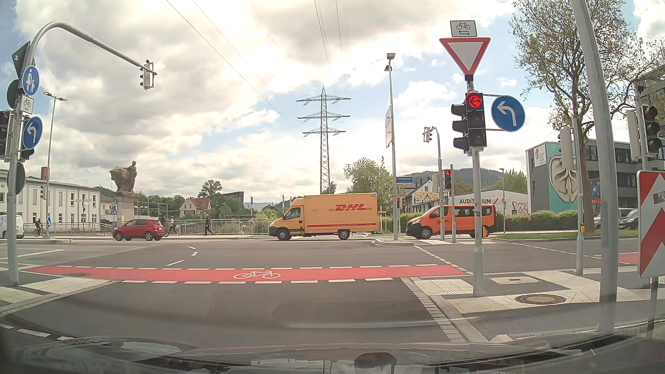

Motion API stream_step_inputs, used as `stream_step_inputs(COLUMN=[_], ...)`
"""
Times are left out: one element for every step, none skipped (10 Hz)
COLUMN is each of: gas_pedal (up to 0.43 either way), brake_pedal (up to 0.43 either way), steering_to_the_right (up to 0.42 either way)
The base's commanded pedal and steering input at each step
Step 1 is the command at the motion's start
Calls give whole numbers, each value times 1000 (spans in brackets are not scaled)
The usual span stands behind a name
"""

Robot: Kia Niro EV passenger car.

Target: Follow the waypoints while adhering to traffic rules and regulations

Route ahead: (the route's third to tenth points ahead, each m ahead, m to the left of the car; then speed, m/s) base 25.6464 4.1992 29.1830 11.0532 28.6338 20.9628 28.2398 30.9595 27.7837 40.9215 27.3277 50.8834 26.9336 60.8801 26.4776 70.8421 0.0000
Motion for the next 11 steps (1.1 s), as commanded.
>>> stream_step_inputs(gas_pedal=[0, 0, 0, 0, 0, 0, 0, 0, 0, 0, 0], brake_pedal=[250, 250, 250, 250, 250, 250, 250, 250, 250, 250, 250], steering_to_the_right=[-4, -4, -4, -4, -4, -4, -4, -4, -4, -4, -4])
